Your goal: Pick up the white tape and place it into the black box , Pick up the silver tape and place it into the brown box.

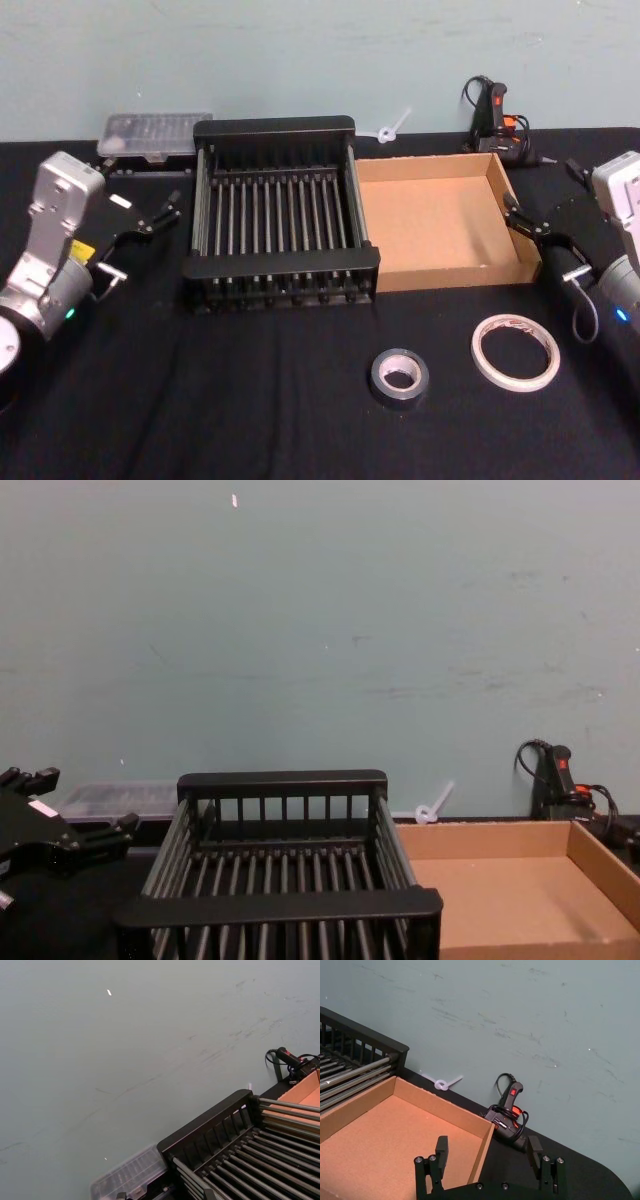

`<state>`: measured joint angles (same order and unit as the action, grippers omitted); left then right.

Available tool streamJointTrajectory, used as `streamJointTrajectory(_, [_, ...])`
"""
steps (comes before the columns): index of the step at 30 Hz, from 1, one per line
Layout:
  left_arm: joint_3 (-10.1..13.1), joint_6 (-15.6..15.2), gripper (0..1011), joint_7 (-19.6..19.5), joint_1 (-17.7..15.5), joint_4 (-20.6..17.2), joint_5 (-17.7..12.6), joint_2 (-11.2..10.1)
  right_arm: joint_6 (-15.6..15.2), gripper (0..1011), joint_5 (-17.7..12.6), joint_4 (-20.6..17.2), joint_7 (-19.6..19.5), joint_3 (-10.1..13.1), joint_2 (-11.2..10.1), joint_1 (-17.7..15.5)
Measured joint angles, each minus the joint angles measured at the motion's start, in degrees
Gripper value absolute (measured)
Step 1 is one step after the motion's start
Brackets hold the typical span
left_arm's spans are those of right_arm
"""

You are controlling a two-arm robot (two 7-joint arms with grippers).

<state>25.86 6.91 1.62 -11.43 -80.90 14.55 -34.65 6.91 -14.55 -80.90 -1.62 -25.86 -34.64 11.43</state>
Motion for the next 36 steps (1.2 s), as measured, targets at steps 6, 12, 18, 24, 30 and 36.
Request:
streamJointTrajectory(6, [0.0, 0.0, 1002, 0.0, 0.0, 0.0, 0.0, 0.0, 0.0, 1002, 0.0, 0.0, 0.0, 0.0, 0.0, 0.0])
streamJointTrajectory(12, [0.0, 0.0, 1001, 0.0, 0.0, 0.0, 0.0, 0.0, 0.0, 1002, 0.0, 0.0, 0.0, 0.0, 0.0, 0.0])
streamJointTrajectory(18, [0.0, 0.0, 1001, 0.0, 0.0, 0.0, 0.0, 0.0, 0.0, 1002, 0.0, 0.0, 0.0, 0.0, 0.0, 0.0])
streamJointTrajectory(24, [0.0, 0.0, 1001, 0.0, 0.0, 0.0, 0.0, 0.0, 0.0, 1002, 0.0, 0.0, 0.0, 0.0, 0.0, 0.0])
streamJointTrajectory(30, [0.0, 0.0, 1002, 0.0, 0.0, 0.0, 0.0, 0.0, 0.0, 1002, 0.0, 0.0, 0.0, 0.0, 0.0, 0.0])
streamJointTrajectory(36, [0.0, 0.0, 1001, 0.0, 0.0, 0.0, 0.0, 0.0, 0.1, 1002, -0.1, -0.1, 0.3, 0.4, 0.0, -0.2])
